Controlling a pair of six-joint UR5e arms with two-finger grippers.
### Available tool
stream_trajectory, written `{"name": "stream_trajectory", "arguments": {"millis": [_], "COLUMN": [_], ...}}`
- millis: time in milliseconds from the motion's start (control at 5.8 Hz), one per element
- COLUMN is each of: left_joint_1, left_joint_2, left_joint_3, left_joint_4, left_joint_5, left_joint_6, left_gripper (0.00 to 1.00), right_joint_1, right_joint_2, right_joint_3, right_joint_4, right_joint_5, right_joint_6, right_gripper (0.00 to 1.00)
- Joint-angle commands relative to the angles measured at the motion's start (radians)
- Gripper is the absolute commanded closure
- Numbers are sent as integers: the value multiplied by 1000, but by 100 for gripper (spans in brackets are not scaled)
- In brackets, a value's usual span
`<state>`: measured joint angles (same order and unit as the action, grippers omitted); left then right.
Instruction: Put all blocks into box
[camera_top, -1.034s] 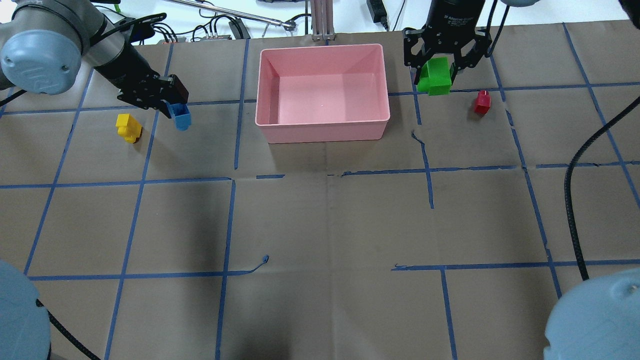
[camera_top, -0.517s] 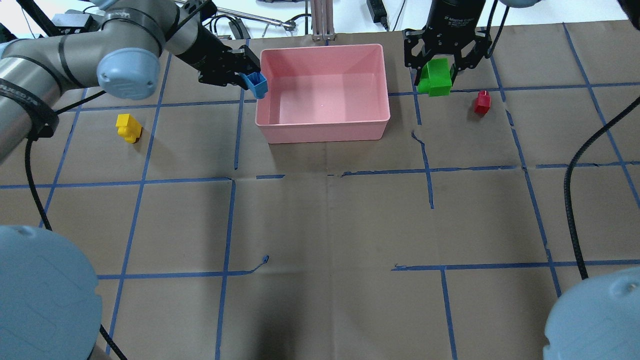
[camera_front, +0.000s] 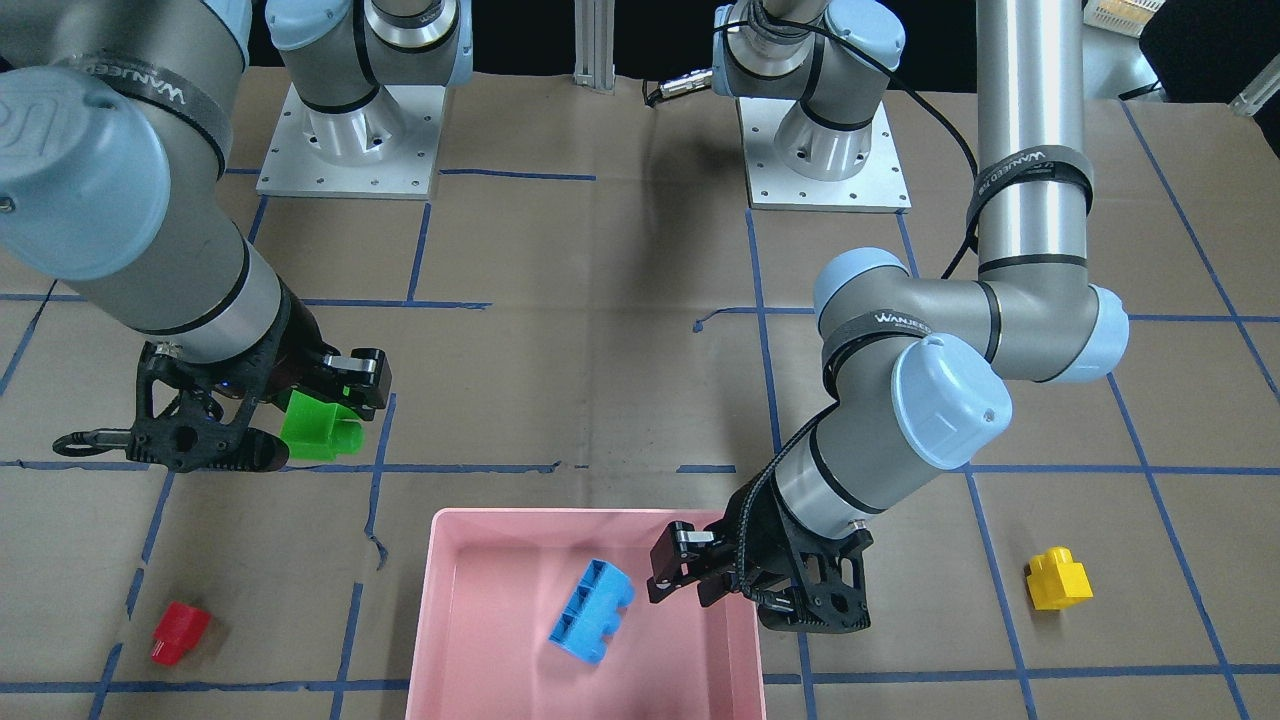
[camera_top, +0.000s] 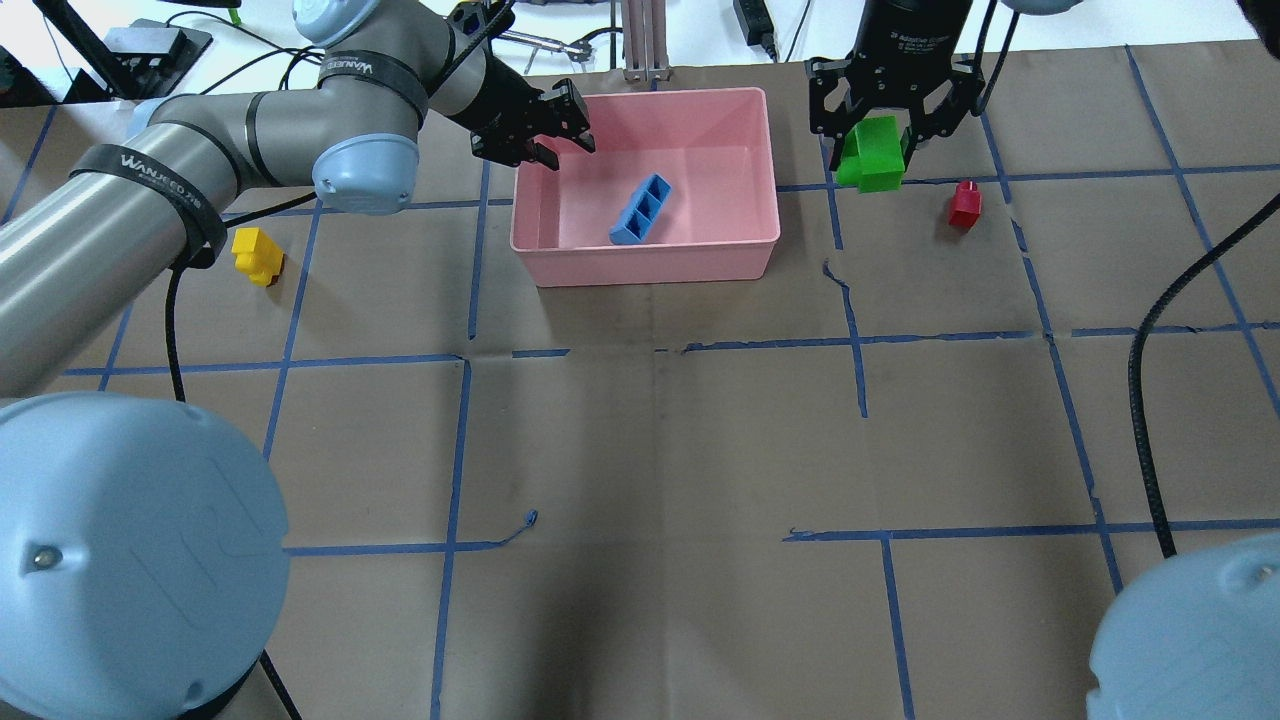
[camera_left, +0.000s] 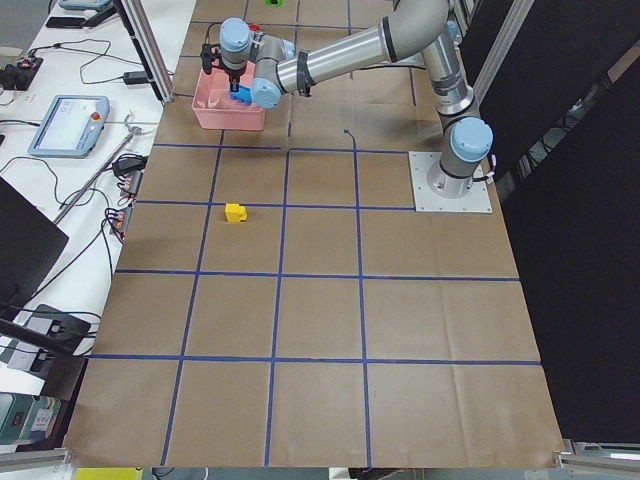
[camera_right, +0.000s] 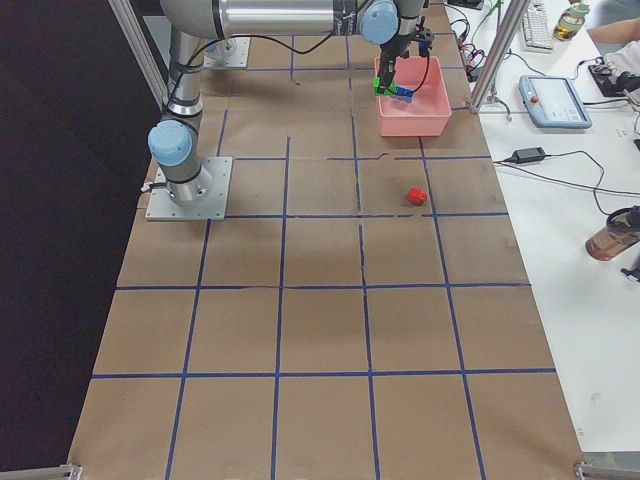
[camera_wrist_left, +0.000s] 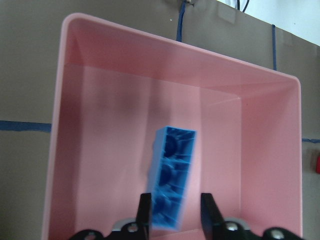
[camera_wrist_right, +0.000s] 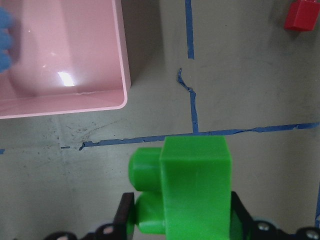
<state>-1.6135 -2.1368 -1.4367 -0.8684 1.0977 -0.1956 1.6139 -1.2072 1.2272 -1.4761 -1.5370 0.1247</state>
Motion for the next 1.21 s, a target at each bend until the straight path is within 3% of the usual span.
{"name": "stream_trajectory", "arguments": {"millis": [0, 172, 345, 690, 862, 1034], "left_joint_1": [12, 56, 93, 249, 324, 383], "left_joint_2": [27, 41, 52, 31, 15, -12], "left_joint_3": [6, 1, 1, 7, 10, 40], "left_joint_4": [-65, -89, -95, -168, -166, -196], "left_joint_5": [37, 195, 294, 369, 477, 491], "left_joint_6": [1, 5, 69, 367, 542, 541], "left_gripper": [1, 1, 1, 1, 1, 1], "right_joint_1": [0, 1, 4, 52, 113, 150], "right_joint_2": [0, -3, 11, 128, 200, 281], "right_joint_3": [-3, -8, -46, -170, -219, -233], "right_joint_4": [-3, -4, -12, -16, -50, -152], "right_joint_5": [2, 5, 44, 122, 147, 153], "right_joint_6": [0, 9, 18, 122, 197, 232], "right_gripper": [72, 71, 70, 70, 70, 70]}}
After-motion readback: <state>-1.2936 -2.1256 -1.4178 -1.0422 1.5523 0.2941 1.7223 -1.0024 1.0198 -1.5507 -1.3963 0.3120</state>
